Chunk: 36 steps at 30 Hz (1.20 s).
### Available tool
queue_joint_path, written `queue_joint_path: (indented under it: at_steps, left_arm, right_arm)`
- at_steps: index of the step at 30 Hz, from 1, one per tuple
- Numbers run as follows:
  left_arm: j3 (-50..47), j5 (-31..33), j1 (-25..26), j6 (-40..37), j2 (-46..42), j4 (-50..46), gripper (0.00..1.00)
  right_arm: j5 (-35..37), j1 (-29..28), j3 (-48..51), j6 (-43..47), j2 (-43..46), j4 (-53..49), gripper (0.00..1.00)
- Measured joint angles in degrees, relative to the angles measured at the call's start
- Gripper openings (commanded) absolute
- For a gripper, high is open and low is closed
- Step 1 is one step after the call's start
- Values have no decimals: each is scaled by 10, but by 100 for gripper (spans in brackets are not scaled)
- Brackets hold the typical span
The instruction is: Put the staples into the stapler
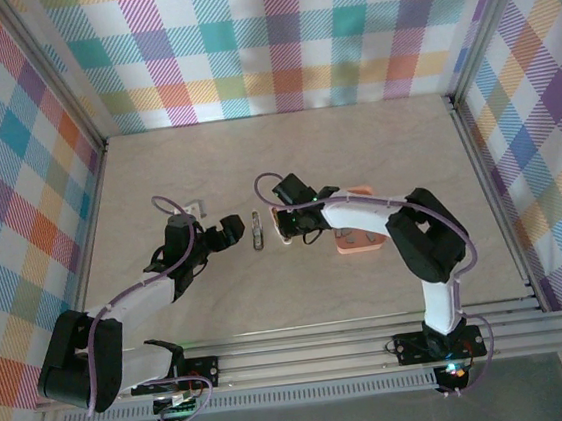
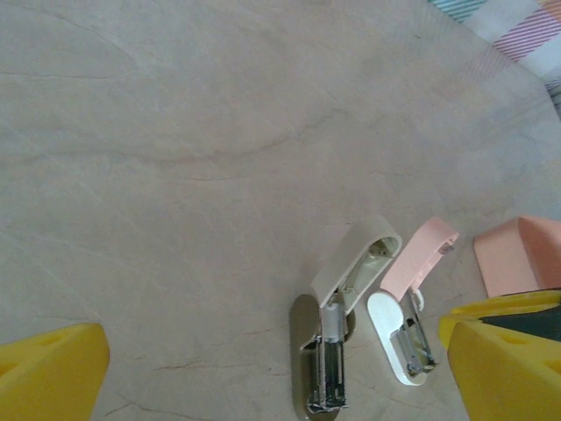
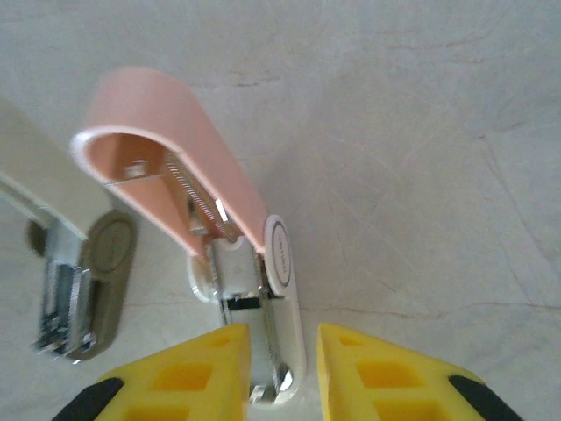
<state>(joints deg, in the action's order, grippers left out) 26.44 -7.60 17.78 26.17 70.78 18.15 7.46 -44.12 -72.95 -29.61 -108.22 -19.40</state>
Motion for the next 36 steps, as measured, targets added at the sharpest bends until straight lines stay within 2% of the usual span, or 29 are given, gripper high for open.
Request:
queue_joint_path:
  at_steps: [6,13,17,24,36]
  left_arm:
    - [0,-21,0,0,0,23,100]
    - [-1,-40,0,-2,1,46,100]
    - [-1,-44,0,-3,4,47,100]
    - [-1,-44,0,-5,7,47,100]
    - [-1,-46,0,-13,13,47,100]
  right_arm:
    - [-1,27,4,-28,87,-36,30]
    - [-21,139,21,-93,130,-139,32]
    - [-21,180,33,-96,129,-204,32]
    - [-2,207,-53,-16,48,-296,32]
    - [10,235,-139,99,-55,-339,31]
